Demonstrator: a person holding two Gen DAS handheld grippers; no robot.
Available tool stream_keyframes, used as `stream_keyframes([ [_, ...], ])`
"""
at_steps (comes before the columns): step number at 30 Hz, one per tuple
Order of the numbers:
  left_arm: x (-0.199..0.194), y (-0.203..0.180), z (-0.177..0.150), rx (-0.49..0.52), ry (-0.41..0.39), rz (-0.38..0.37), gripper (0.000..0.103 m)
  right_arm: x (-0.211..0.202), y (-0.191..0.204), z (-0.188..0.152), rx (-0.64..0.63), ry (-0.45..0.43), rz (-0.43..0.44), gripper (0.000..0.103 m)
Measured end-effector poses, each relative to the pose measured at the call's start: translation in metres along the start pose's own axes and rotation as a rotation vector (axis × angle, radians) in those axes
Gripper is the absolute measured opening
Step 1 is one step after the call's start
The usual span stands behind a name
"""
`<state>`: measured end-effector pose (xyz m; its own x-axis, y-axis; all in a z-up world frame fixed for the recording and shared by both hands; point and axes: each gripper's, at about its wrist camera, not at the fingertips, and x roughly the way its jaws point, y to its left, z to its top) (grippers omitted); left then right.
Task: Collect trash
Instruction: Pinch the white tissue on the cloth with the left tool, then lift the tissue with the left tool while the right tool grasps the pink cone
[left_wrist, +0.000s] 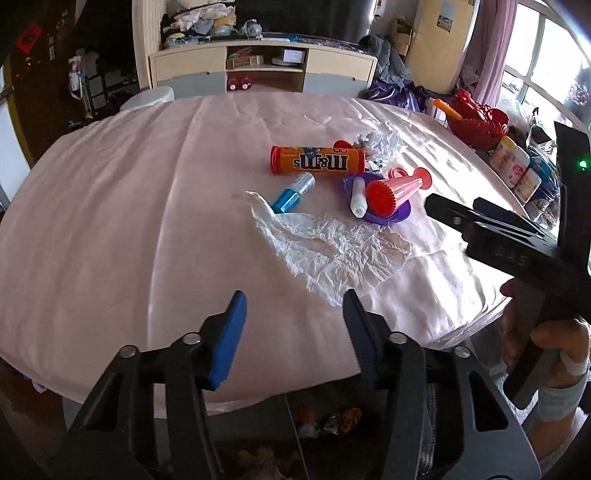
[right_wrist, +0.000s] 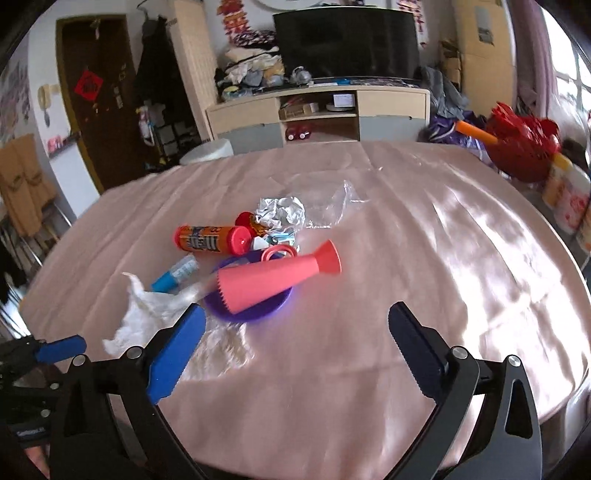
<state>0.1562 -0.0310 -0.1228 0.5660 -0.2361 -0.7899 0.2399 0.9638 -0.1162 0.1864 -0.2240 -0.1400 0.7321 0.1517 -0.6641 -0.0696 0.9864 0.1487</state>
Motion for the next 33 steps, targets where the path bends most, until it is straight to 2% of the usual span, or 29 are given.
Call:
stream_keyframes([
  [5,0.015,-0.001,0.008,-0.003,0.027,-0.008,0.045,0.020,0.006,0.005,-0.057,0.043,0.012,0.099],
  [9,0.023,0.000,0.011,-0.003,0.041,-0.010,0.037,0.030,0.008,0.008,-0.071,0.059,0.022,0.099],
  [12,0.030,0.001,0.014,-0.005,0.054,-0.014,0.029,0.038,0.007,0.009,-0.077,0.074,0.029,0.100],
  [17,0.038,0.001,0.017,0.002,0.077,-0.024,0.007,0.048,0.007,0.011,-0.085,0.089,0.030,0.099],
  [19,0.039,0.001,0.017,0.003,0.080,-0.026,0.002,0.050,0.008,0.010,-0.084,0.089,0.038,0.099],
  [21,0.039,0.001,0.017,0.003,0.077,-0.028,0.001,0.049,0.007,0.010,-0.082,0.083,0.052,0.096],
  [22,0.038,0.002,0.017,0.002,0.073,-0.027,0.001,0.047,0.008,0.008,-0.081,0.078,0.050,0.091],
  [33,-0.004,0.004,0.027,-0.006,-0.038,-0.012,0.001,0.011,0.001,0.018,-0.054,0.003,0.025,0.089],
])
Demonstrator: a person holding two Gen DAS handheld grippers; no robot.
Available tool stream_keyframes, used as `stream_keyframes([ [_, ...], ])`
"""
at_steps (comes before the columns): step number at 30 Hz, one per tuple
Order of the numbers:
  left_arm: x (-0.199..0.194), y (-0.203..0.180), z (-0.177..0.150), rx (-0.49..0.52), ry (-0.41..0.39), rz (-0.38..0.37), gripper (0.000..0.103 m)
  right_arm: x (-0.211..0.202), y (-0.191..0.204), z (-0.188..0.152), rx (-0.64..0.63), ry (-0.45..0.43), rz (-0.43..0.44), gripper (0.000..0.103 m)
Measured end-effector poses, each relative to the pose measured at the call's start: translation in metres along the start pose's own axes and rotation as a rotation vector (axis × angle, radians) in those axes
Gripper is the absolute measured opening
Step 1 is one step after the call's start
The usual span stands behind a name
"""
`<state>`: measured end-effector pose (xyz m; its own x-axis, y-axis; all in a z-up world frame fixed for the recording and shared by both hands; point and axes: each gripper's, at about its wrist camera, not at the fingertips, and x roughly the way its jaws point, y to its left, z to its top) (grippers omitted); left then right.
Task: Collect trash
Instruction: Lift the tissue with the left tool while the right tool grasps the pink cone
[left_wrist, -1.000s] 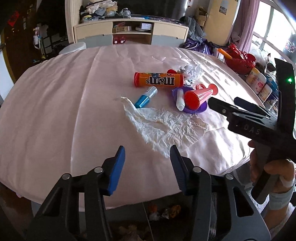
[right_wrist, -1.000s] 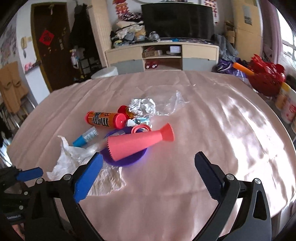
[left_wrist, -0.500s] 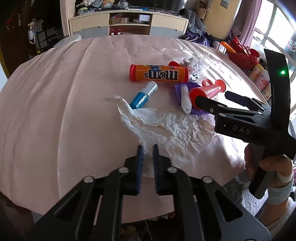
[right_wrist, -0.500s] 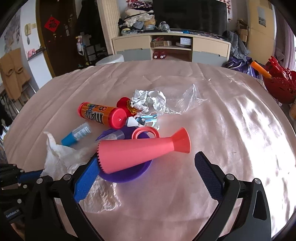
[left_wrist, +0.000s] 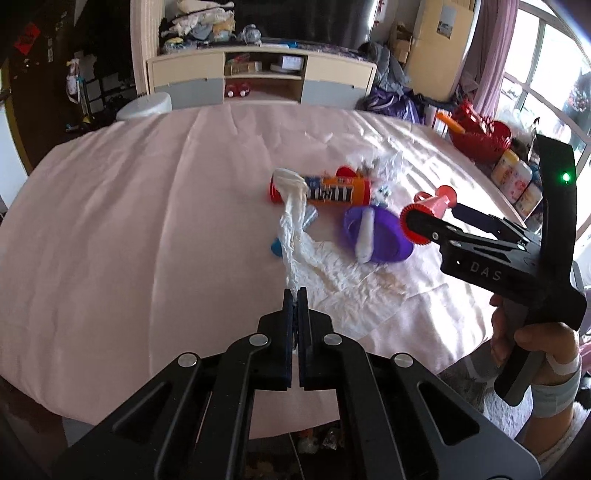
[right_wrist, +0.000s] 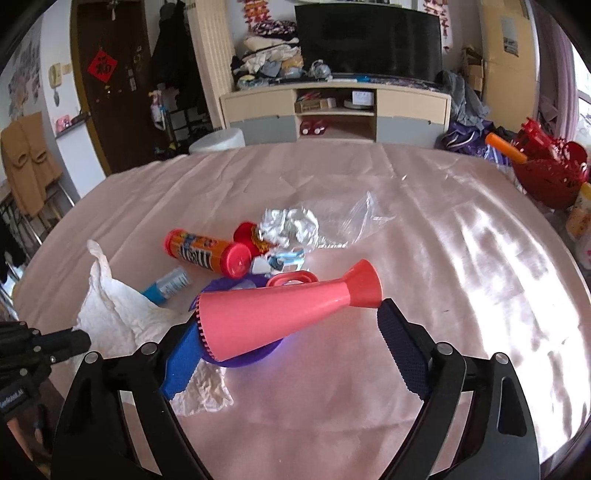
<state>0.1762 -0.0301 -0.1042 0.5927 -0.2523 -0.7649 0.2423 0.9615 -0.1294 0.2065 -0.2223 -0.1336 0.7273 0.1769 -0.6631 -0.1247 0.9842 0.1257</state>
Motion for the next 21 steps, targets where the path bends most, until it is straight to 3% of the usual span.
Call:
stream_keyframes([
  [12,-0.074,-0.007,0.005,-0.018,-0.161,-0.025,0.001,-0.059,0.019,-0.001,-0.019,-0.061,0.001,0.089],
  [21,-0.119,-0.018,-0.016,-0.019,-0.217,-0.064,0.001,-0.105,0.037,-0.022,-0.014,-0.079,0.021,0.089],
])
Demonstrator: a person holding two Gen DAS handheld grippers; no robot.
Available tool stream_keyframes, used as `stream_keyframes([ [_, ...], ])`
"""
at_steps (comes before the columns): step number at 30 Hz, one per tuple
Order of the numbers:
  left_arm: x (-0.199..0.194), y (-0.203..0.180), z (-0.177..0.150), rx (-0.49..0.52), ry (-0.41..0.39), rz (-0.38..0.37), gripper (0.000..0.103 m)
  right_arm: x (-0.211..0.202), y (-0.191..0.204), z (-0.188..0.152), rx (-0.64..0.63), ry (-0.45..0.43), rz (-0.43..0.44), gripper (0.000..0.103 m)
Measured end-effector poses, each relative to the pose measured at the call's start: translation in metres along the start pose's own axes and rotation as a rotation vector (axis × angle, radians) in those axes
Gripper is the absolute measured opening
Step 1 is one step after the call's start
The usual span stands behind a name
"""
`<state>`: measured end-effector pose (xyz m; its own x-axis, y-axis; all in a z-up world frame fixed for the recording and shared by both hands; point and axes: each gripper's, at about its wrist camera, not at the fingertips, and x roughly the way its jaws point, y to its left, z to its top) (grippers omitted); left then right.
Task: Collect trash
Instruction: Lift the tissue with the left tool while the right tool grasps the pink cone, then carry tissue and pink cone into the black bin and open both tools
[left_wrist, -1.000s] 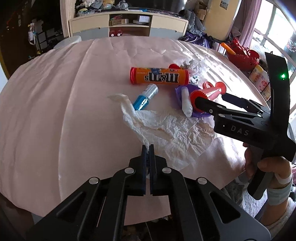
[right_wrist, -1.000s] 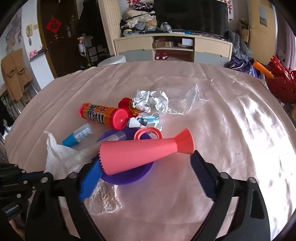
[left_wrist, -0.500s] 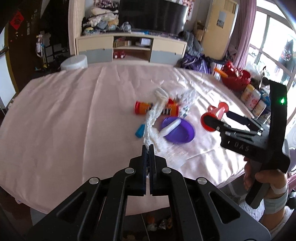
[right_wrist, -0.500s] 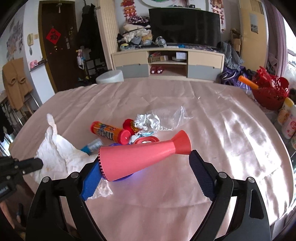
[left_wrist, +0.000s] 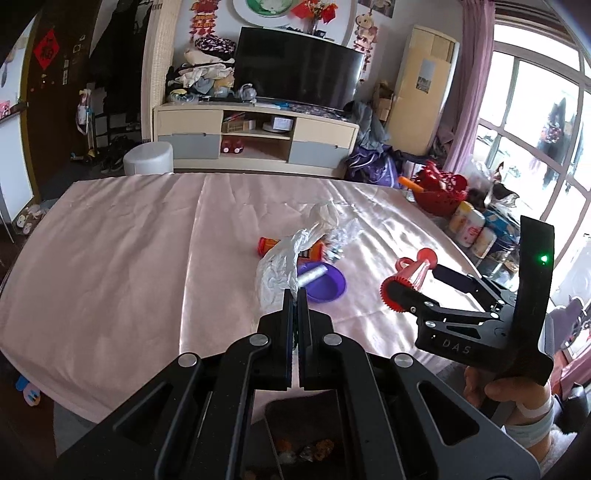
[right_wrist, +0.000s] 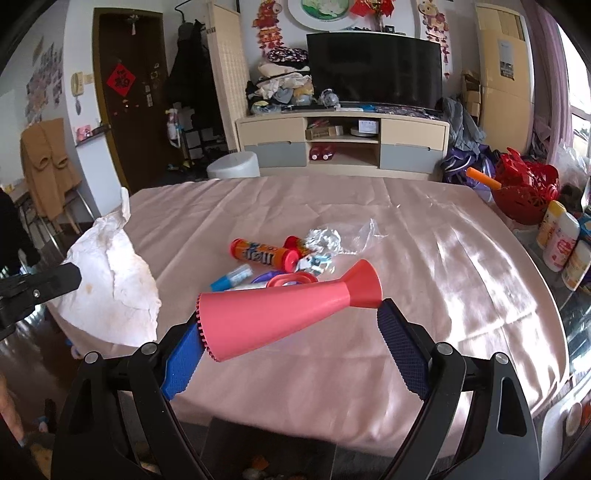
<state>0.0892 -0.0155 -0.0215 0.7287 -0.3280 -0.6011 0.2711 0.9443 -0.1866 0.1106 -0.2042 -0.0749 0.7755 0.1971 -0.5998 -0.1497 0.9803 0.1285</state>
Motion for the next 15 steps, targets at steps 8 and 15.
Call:
stream_keyframes([
  [8,-0.027,-0.013,-0.031,-0.001,0.015,-0.043,0.001,-0.034,0.002,-0.029,0.032,0.012,0.000,0.089],
  [15,-0.028,-0.026,-0.067,-0.016,0.070,-0.105,0.001,-0.056,-0.005,-0.064,0.056,0.046,-0.022,0.089],
])
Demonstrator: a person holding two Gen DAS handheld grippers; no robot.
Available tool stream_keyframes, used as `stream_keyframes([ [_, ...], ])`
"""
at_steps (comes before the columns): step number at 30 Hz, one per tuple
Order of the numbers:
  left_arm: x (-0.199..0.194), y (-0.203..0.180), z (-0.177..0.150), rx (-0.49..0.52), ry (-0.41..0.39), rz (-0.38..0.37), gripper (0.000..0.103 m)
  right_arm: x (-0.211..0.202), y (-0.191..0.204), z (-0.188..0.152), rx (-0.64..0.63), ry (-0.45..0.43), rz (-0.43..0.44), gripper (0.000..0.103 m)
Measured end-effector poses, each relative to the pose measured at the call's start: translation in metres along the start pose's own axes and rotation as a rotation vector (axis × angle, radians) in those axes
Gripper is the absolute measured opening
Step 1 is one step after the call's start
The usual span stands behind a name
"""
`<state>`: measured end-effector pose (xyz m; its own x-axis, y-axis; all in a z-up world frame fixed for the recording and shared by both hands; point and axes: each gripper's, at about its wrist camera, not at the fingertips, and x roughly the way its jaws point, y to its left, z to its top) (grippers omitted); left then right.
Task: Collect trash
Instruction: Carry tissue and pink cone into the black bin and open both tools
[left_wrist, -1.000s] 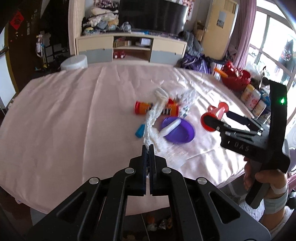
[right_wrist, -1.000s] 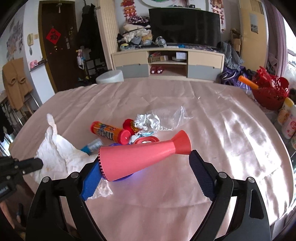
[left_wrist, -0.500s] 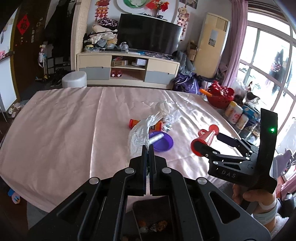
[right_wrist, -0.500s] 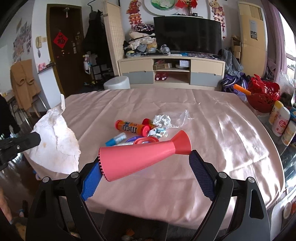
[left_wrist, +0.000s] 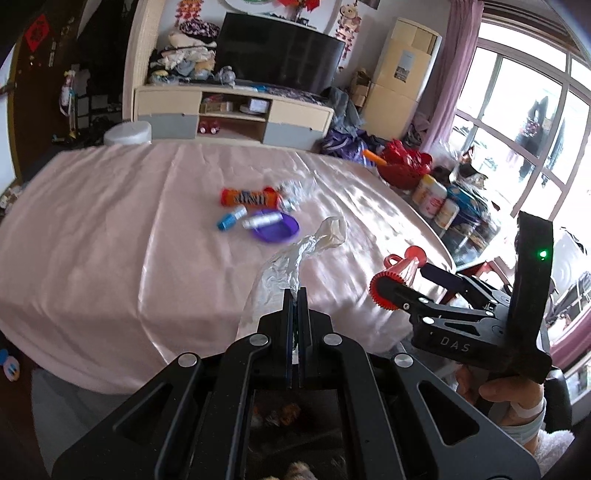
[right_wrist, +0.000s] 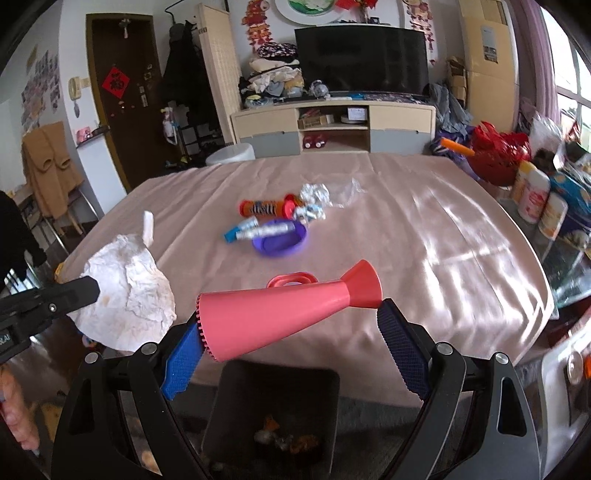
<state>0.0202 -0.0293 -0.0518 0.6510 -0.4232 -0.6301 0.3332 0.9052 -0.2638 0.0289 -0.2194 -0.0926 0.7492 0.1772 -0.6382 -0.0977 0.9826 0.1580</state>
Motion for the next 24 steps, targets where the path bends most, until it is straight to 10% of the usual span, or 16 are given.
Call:
stream_keyframes([
  [24,0.125,0.016,-0.108,-0.065,0.395,0.020,0.001,0.078,-0.023,-0.092,0.156,0.299,0.003,0.089],
])
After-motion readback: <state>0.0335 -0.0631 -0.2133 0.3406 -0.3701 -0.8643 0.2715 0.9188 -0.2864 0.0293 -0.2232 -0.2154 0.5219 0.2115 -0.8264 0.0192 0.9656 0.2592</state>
